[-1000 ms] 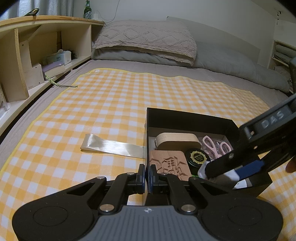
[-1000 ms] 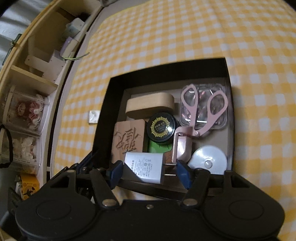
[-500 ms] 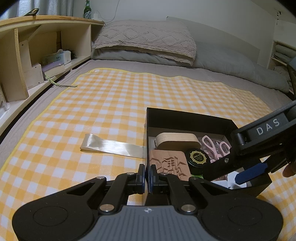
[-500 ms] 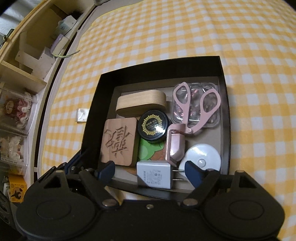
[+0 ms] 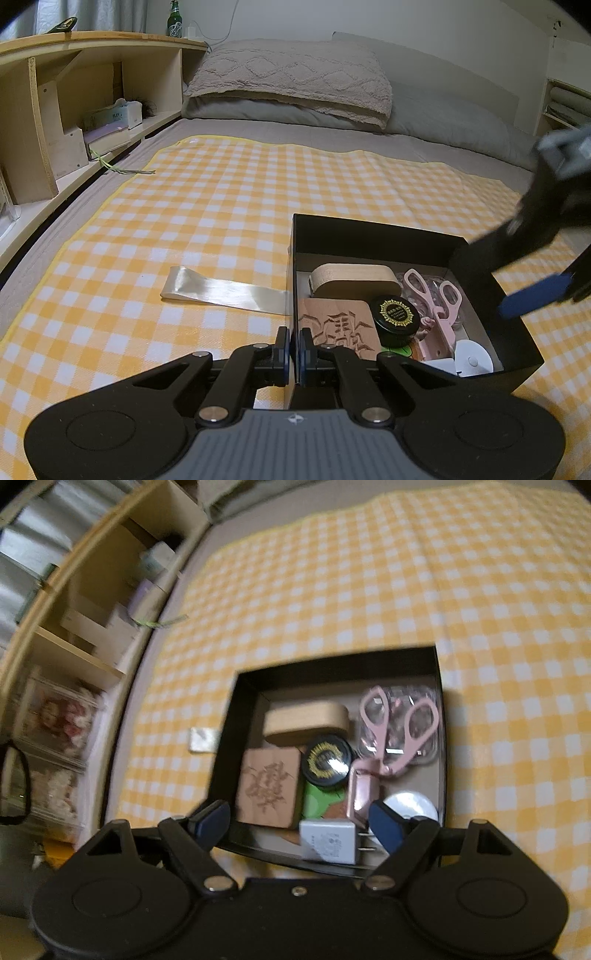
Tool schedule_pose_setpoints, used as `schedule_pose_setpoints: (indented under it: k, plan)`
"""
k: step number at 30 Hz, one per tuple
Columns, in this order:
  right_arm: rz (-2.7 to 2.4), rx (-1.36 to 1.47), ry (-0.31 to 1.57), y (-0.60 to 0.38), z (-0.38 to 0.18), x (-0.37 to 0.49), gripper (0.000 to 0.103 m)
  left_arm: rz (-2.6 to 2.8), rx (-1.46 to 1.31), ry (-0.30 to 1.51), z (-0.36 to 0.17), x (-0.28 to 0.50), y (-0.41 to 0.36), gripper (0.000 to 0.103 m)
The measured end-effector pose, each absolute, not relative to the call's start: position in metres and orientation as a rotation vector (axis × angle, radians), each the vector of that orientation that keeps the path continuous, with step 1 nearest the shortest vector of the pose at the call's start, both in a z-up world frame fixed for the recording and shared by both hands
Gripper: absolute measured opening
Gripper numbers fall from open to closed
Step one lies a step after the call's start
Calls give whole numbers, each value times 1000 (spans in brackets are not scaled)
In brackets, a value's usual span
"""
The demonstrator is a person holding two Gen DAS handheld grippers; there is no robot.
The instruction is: Organize rigid objects
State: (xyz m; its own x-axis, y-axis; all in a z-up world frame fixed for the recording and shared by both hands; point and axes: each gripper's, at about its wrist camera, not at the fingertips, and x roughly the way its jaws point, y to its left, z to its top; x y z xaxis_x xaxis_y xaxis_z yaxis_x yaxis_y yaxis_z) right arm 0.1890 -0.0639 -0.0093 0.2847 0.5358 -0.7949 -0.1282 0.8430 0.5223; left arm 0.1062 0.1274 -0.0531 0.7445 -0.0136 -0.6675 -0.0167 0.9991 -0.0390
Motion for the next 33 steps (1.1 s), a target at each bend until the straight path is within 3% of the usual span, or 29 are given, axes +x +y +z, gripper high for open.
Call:
schedule_pose_setpoints:
  k: [19, 26, 33]
  plan:
    - [450, 275, 850, -122, 52, 108, 85, 34, -71, 755, -40, 99, 126, 8]
    - [399, 219, 740, -135, 52, 78, 85, 21, -79, 705, -12, 78, 118, 34]
    - [354, 134, 647, -139, 53, 53, 88, -30, -72, 639, 21, 43, 106, 50]
